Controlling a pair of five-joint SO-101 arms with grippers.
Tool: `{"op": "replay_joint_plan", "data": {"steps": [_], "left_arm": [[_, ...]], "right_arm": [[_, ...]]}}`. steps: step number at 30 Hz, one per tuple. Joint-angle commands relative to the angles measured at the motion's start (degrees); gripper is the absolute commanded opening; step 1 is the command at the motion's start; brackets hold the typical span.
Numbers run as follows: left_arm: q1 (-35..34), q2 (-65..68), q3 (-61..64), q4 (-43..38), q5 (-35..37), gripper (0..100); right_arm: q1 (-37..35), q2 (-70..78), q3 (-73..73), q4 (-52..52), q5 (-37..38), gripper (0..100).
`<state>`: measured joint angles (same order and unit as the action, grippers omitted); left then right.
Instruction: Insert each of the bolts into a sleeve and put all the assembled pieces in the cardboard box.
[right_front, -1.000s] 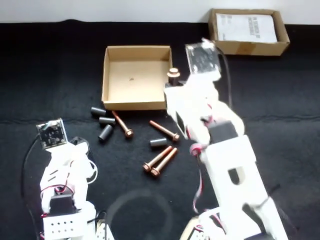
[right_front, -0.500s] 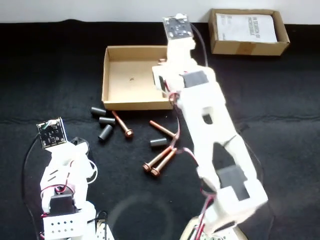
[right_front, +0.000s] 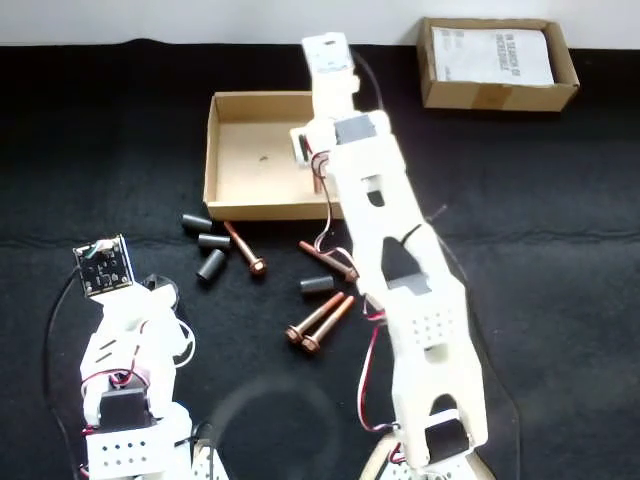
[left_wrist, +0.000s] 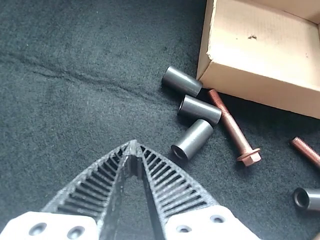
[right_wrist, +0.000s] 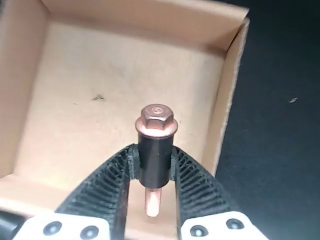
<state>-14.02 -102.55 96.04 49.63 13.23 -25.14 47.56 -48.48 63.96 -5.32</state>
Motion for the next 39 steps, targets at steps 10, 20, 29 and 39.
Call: {"op": "replay_joint_plan", "data": {"steps": [10, 20, 29, 39], "left_arm": [[-0.31, -0.04, 1.10, -0.97, -0.09, 1], [-0.31, -0.04, 1.19, -0.79, -0.18, 1], [-0.40, 0.04, 1.19, -0.62, -0.18, 1], [-0.31, 0.04, 1.19, 3.87, 0.09, 1]], "right_arm": [[-0.84, 12.44, -21.93, 6.02, 0.44, 10.4], [-1.27, 12.26, -30.90, 19.82, 0.18, 27.1], [1.01, 12.26, -47.16, 37.14, 0.09, 21.4], [4.44, 0.40, -52.18, 37.23, 0.09, 0.5]]}}
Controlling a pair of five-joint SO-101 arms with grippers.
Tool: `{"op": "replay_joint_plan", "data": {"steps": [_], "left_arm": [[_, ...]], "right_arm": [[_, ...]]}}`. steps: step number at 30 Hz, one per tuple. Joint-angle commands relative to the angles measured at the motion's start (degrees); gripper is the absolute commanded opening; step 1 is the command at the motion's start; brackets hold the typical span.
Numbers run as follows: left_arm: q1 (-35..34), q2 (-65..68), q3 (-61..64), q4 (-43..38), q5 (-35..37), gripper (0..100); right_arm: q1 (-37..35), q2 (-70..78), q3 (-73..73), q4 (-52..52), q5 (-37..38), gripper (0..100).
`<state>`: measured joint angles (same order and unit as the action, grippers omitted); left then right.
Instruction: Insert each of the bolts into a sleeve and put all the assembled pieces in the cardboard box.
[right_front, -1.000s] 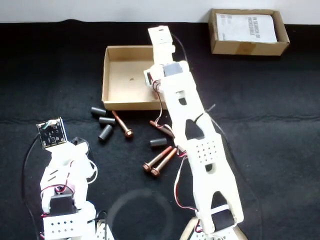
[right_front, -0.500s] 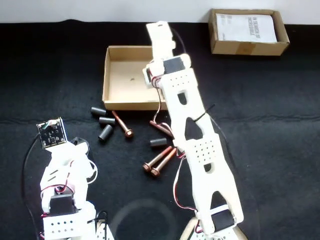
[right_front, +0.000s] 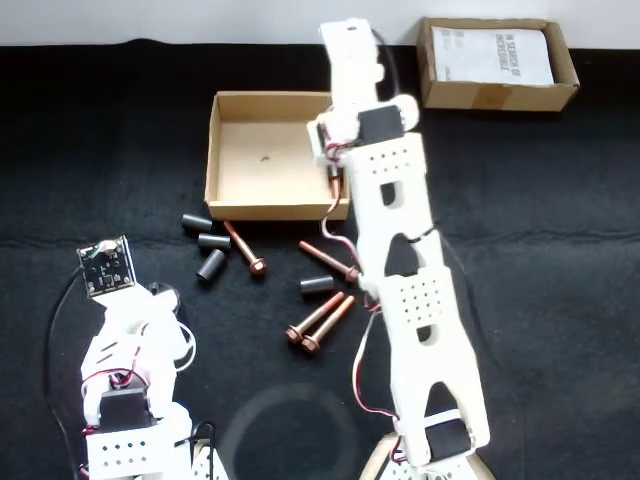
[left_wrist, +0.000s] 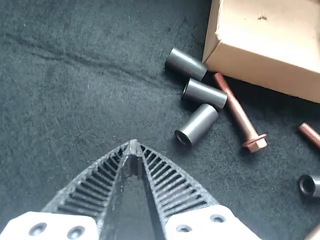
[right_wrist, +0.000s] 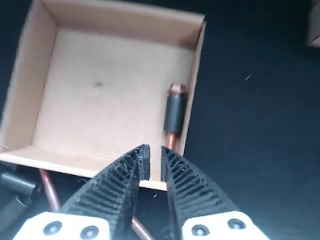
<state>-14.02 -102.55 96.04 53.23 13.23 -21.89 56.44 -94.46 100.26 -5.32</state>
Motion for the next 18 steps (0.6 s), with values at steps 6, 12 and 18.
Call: {"op": "replay_joint_plan", "data": {"steps": [6, 12, 18], "left_arm": [[-0.31, 0.04, 1.19, 0.26, 0.09, 1], [-0.31, 0.04, 1.19, 0.00, 0.09, 1], [-0.31, 0.04, 1.19, -0.09, 0.09, 1]], "right_arm": [[2.07, -18.68, -6.11, 1.01, 0.26, 0.6], [1.98, -32.84, 0.75, 1.01, 0.44, 0.6], [1.71, -54.55, 29.23, 0.92, 0.35, 0.6]]}}
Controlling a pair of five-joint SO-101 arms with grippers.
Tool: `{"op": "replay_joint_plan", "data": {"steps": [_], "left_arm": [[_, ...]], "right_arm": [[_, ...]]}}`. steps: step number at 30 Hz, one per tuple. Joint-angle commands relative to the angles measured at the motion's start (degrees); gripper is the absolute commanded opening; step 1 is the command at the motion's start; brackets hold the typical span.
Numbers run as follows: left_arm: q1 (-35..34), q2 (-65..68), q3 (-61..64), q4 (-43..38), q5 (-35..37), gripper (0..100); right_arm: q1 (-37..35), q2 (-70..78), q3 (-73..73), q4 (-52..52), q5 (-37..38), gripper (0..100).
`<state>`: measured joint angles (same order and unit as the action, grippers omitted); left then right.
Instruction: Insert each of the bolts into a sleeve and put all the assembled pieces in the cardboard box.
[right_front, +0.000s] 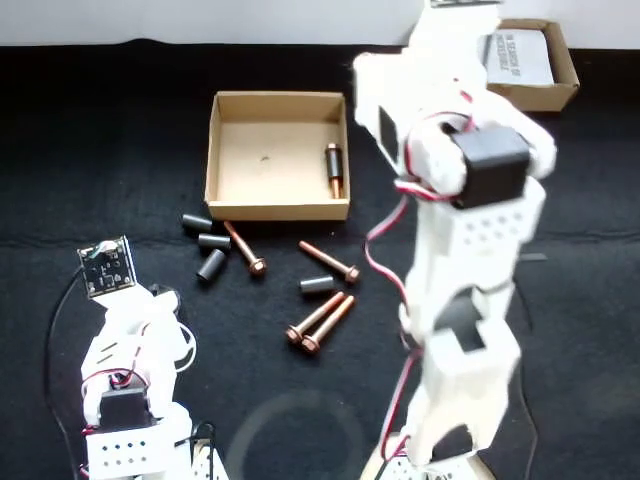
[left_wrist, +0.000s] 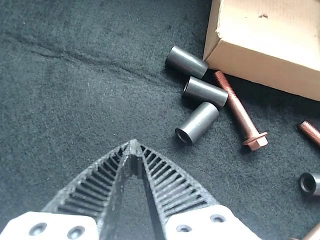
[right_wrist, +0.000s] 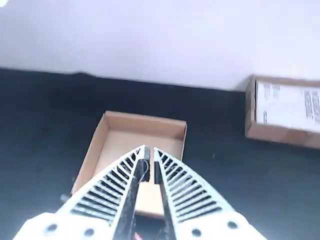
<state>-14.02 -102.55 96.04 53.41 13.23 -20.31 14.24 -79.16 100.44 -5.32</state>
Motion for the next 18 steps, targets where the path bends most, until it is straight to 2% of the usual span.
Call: {"op": "replay_joint_plan", "data": {"steps": [1, 8, 18], "left_arm": [[-0.31, 0.04, 1.19, -0.26, 0.09, 1], [-0.31, 0.04, 1.19, 0.00, -0.09, 1], [-0.31, 0.04, 1.19, 0.09, 0.00, 1]], "right_arm": [[0.13, -16.31, 19.74, 0.75, 0.26, 0.6], [0.13, -41.54, 56.92, 0.57, 0.18, 0.6], [0.48, -64.48, 92.35, -0.57, 0.00, 0.6]]}}
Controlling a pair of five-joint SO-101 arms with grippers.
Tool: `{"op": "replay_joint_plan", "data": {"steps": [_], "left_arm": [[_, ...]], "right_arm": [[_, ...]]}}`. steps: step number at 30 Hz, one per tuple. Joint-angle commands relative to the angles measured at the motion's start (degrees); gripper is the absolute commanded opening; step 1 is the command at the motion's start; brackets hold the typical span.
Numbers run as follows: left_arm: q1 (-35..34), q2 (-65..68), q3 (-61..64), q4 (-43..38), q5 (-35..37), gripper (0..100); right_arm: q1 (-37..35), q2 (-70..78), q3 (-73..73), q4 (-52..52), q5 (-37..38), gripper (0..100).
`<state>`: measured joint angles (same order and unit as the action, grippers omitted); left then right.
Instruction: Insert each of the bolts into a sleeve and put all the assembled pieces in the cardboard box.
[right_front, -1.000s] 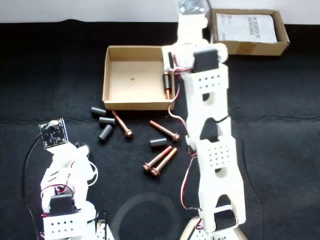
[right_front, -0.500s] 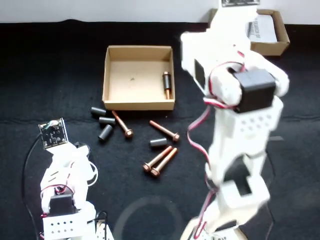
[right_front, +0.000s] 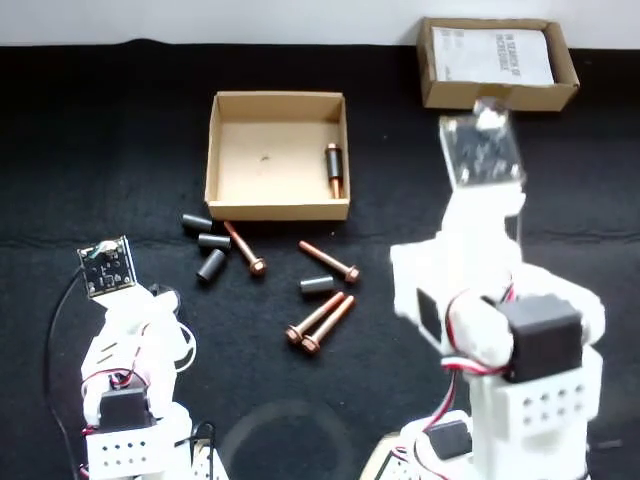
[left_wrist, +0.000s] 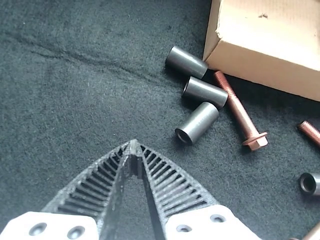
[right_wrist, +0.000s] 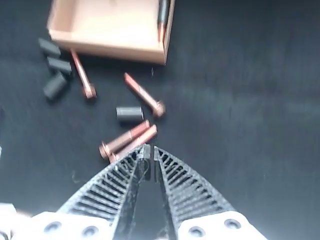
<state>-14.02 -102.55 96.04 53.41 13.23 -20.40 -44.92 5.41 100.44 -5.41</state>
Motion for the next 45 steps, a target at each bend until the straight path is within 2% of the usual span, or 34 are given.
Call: {"op": "replay_joint_plan", "data": {"steps": [1, 5, 9, 14, 19, 22, 26, 30, 34, 36, 39, 42, 45], "left_arm": [[-0.31, 0.04, 1.19, 0.09, 0.09, 1], [-0.31, 0.04, 1.19, 0.88, 0.09, 1], [-0.57, -0.40, 1.19, 6.68, -0.18, 1], [-5.58, -0.40, 1.19, 8.00, 0.00, 1], [-5.85, -0.40, 1.19, 7.91, 0.09, 1], [-5.93, -0.40, 1.19, 7.91, 0.09, 1], [-6.11, -0.40, 1.19, 7.91, 0.09, 1], [-6.20, -0.40, 1.19, 8.00, -0.09, 1], [-6.20, -0.40, 1.19, 8.09, -0.09, 1], [-6.20, -0.40, 1.19, 8.09, -0.09, 1], [-6.20, -0.40, 1.19, 8.09, -0.09, 1], [-6.20, -0.40, 1.19, 8.09, -0.09, 1], [-6.20, -0.40, 1.19, 7.91, -0.09, 1]], "right_arm": [[0.57, -6.73, 10.59, -1.71, -0.26, 0.6], [1.54, -11.65, 20.79, -8.57, -9.23, 0.6], [5.05, -14.02, 30.37, -17.36, -16.79, 0.6], [8.48, -15.52, 36.53, -27.65, -19.69, 0.6], [8.13, -15.25, 40.31, -32.22, -21.01, 0.6], [2.51, -15.25, 43.47, -29.85, -12.92, 0.6], [-11.74, -15.25, 45.32, -19.82, 1.58, 0.7], [-26.07, -15.16, 44.18, -11.12, 22.68, 0.7], [-28.44, -13.76, 43.03, -2.33, 41.14, 0.7], [-28.35, -11.65, 43.47, 0.92, 44.40, 0.7], [-27.47, -9.45, 43.21, 0.66, 44.92, 0.9], [-28.35, -6.64, 42.33, -1.01, 50.02, 0.9], [-28.44, -2.07, 39.52, -2.86, 50.64, 0.9]]}}
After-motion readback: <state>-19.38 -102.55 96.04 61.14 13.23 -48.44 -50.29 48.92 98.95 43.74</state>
